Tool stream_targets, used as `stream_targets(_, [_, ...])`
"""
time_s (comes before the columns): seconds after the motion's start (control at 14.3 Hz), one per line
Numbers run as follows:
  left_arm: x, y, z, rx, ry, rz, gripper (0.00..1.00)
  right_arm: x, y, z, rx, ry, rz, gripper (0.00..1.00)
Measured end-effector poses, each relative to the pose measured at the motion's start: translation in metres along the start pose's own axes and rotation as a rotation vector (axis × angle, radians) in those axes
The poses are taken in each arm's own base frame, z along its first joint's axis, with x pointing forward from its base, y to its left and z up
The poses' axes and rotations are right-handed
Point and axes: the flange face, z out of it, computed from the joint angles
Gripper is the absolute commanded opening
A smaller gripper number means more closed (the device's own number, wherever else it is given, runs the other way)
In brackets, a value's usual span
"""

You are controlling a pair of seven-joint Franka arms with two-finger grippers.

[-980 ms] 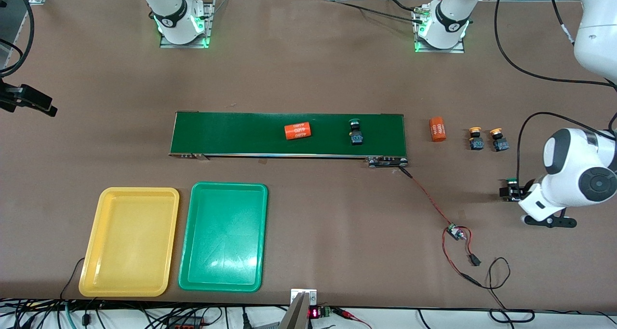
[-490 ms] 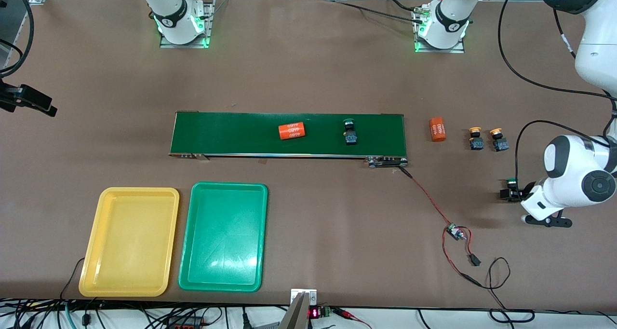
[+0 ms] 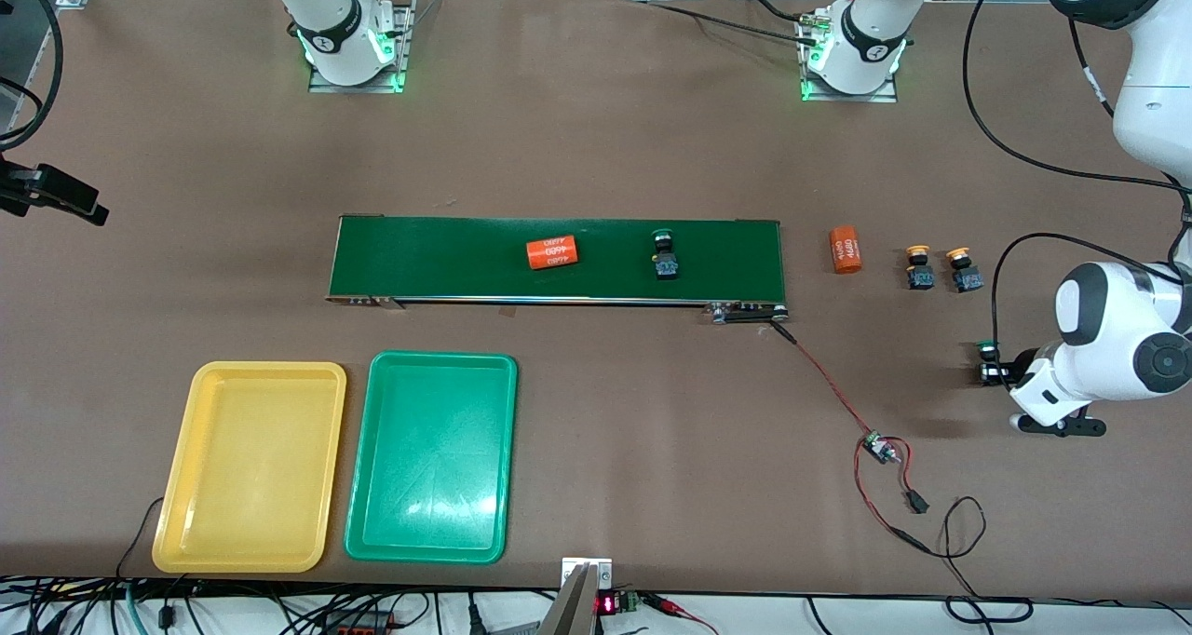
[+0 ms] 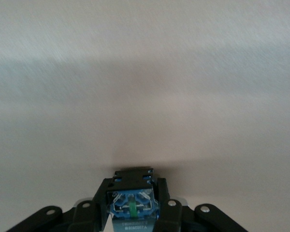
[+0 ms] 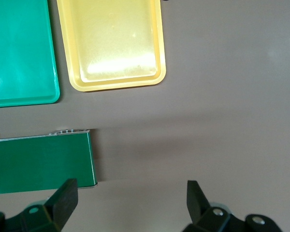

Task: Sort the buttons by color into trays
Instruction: 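Grasp the second green-based button with the left gripper, then place the second green-based button on the belt and release it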

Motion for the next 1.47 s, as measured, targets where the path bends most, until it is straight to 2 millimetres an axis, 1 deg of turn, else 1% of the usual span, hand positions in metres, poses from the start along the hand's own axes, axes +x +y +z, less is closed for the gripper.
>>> stream_targets(0.07, [-0.002,0.007,-0.009,-0.019,-0.03,0.0,0.25,0.0,0.0,0.0,0.0,0.0,0.0,1.0])
stream_targets(0.14, [-0.005,0.02,-0.024,-0.034,-0.06,0.014,0.25,0.0,0.0,0.0,0.0,0.001,0.0,1.0])
stream_targets(0.21, [-0.009,0.039,-0.042,-0.046,-0.093,0.035,0.25,0.0,0.0,0.0,0.0,0.002,0.0,1.0])
stream_targets(0.35, [-0.019,0.09,-0.075,-0.081,-0.158,0.012,0.25,0.001,0.0,0.0,0.0,0.01,0.001,1.0])
stream_targets(0.42, [-0.023,0.116,-0.084,-0.098,-0.182,-0.013,0.25,0.003,0.001,0.0,-0.001,0.014,0.002,1.0])
stream_targets(0.56, [-0.032,0.174,-0.097,-0.125,-0.198,-0.005,0.25,0.006,0.002,0.001,-0.002,0.032,0.004,1.0])
stream_targets(0.77, [-0.054,0.259,-0.109,-0.155,-0.202,0.091,0.25,0.008,0.004,0.002,-0.003,0.043,0.007,1.0])
stream_targets(0.84, [-0.063,0.284,-0.112,-0.165,-0.197,0.107,0.25,0.009,0.004,0.003,-0.003,0.044,0.007,1.0])
stream_targets(0.98, [-0.081,0.333,-0.112,-0.189,-0.174,0.085,0.26,0.01,0.004,0.005,0.001,0.044,0.008,1.0])
stream_targets(1.05, [-0.09,0.357,-0.108,-0.205,-0.154,0.065,0.26,0.011,0.003,0.006,0.011,0.043,0.01,1.0])
stream_targets(1.19, [-0.109,0.4,-0.09,-0.231,-0.123,0.043,0.26,0.011,0.002,0.006,0.028,0.043,0.014,1.0])
stream_targets(1.26, [-0.118,0.418,-0.08,-0.24,-0.115,0.042,0.27,0.011,0.002,0.006,0.029,0.043,0.015,1.0])
stream_targets(1.33, [-0.127,0.432,-0.072,-0.243,-0.114,0.041,0.32,0.011,0.003,0.006,0.03,0.043,0.015,1.0])
stream_targets(1.4, [-0.134,0.441,-0.066,-0.239,-0.119,0.036,0.39,0.011,0.003,0.006,0.03,0.043,0.016,1.0])
stream_targets(1.47, [-0.138,0.447,-0.061,-0.232,-0.125,0.03,0.42,0.011,0.003,0.006,0.03,0.043,0.017,1.0])
